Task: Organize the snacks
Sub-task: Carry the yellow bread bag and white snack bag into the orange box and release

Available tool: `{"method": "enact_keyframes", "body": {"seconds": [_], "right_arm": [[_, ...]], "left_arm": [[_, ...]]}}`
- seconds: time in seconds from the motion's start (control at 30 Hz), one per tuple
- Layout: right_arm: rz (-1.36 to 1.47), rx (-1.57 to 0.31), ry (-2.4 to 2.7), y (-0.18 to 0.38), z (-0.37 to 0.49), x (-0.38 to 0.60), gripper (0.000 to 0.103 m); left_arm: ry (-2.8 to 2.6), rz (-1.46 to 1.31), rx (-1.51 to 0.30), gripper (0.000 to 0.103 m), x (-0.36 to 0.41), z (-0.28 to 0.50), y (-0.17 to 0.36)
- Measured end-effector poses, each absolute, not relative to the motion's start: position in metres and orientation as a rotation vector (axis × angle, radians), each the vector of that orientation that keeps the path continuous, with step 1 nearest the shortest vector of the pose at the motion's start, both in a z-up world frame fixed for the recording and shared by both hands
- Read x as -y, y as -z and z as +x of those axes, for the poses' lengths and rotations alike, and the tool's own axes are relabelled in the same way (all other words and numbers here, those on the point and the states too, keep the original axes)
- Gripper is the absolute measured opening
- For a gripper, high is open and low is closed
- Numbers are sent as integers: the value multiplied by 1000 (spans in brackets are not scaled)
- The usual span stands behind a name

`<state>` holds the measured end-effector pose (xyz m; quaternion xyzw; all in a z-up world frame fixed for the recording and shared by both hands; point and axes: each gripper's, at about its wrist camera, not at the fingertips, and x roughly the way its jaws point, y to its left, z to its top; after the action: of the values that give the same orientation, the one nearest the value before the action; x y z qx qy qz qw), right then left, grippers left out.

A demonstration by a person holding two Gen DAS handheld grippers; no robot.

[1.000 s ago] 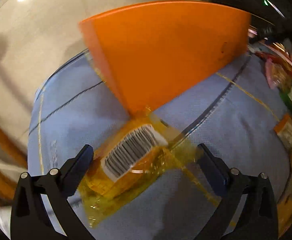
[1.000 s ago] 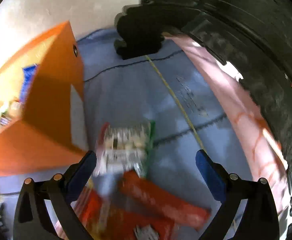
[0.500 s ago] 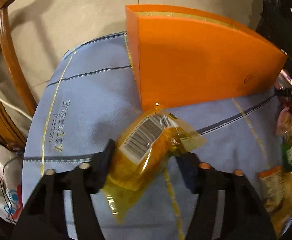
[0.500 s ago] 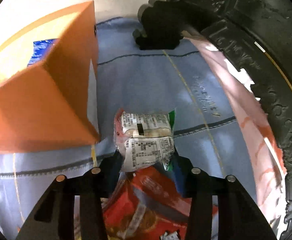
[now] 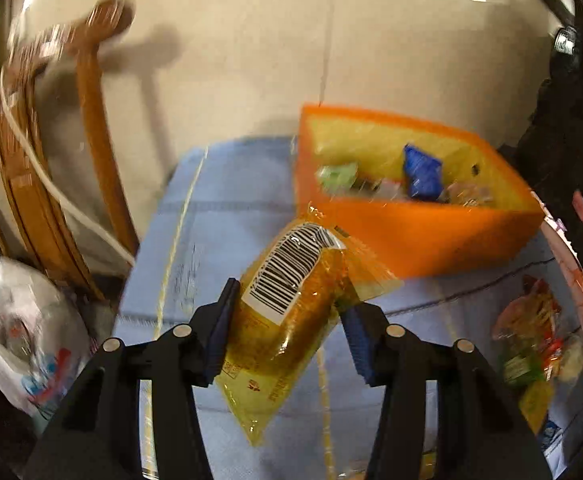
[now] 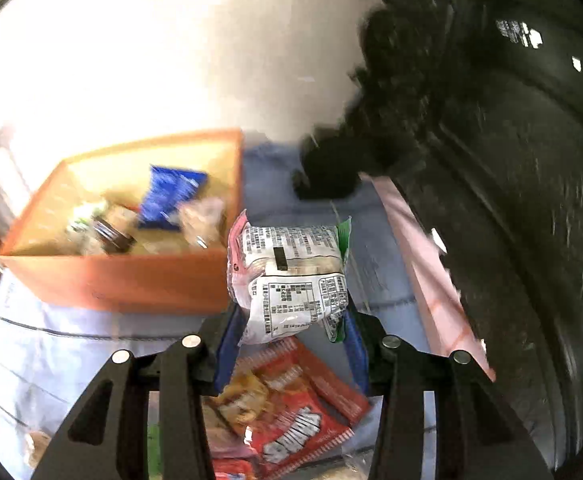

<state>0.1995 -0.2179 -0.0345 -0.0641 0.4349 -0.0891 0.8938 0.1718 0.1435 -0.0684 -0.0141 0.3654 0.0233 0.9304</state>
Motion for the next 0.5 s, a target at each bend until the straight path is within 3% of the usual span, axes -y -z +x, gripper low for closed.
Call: {"method": "enact_keyframes", "body": {"seconds": [0.2, 0.5], "right_arm": [[-1, -803, -26, -8, 234, 188, 46], [-26, -839, -44, -14, 310, 158, 46]], "left_arm": [[9, 17, -609, 49, -100, 211, 3], [-54, -40, -731, 49, -76, 302, -21]]}}
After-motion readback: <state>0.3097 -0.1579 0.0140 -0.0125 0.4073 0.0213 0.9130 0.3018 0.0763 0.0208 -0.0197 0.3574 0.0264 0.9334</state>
